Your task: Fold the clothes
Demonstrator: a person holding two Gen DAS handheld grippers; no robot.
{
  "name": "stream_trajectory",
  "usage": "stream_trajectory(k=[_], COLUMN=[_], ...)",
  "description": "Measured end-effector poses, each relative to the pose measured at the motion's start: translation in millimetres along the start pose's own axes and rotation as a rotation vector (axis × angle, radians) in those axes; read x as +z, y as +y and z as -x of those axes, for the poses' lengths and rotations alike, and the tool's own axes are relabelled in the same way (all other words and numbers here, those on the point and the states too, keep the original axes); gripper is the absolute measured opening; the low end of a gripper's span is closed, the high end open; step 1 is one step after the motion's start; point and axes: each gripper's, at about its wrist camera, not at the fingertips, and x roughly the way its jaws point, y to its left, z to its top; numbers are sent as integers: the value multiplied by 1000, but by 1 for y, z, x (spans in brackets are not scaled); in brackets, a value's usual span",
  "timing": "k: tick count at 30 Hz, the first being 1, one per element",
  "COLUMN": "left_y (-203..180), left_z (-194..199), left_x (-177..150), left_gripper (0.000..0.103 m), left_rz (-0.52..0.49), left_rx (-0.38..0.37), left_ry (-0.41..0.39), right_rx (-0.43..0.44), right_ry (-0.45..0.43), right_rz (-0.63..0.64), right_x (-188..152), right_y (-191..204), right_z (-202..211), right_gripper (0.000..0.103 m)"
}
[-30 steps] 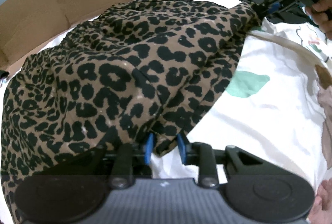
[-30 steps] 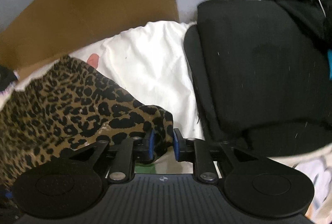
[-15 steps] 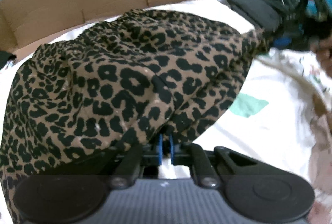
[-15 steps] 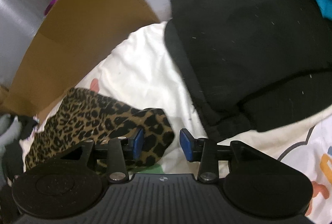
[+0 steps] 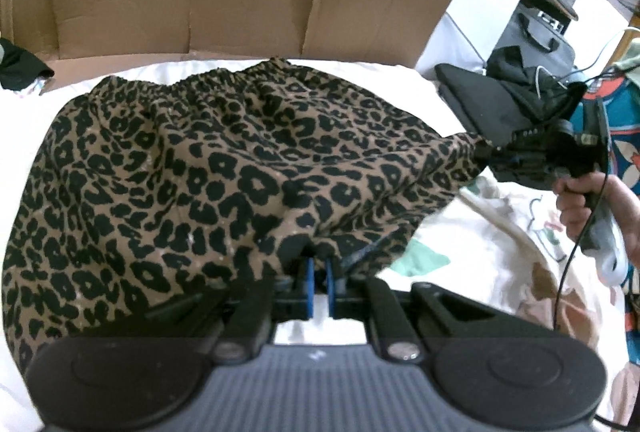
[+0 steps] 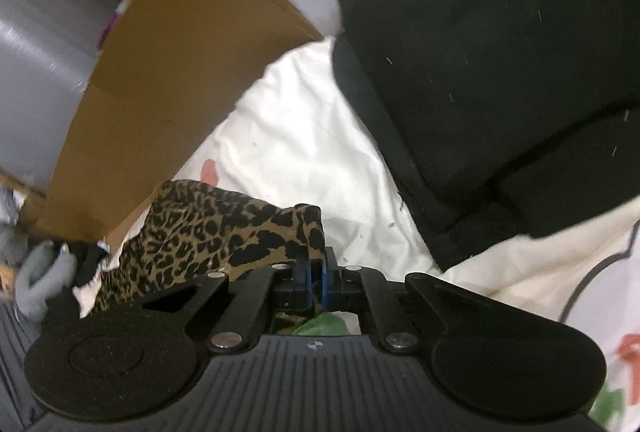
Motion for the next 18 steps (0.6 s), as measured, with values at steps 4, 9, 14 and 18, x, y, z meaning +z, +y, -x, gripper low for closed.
stream_trajectory(k=[4, 9, 14, 18], left_y=[-4, -10, -13, -18], left_z=[11, 20, 27, 28], left_x=[-1, -3, -4, -8], left_gripper=[6, 6, 6, 6], left_rz=[7, 13, 7, 3], left_rx=[-19, -86, -173, -237], left_ry=[6, 19, 28, 45], right_rx=[-4, -10, -26, -39], right_ry=[-44, -84, -94, -105], right_rz=[45, 120, 182, 200], right_x=[6, 15, 22, 23], right_y=[14, 32, 47, 53], right_z=[30, 59, 69, 71], right_gripper=[2, 2, 2, 2])
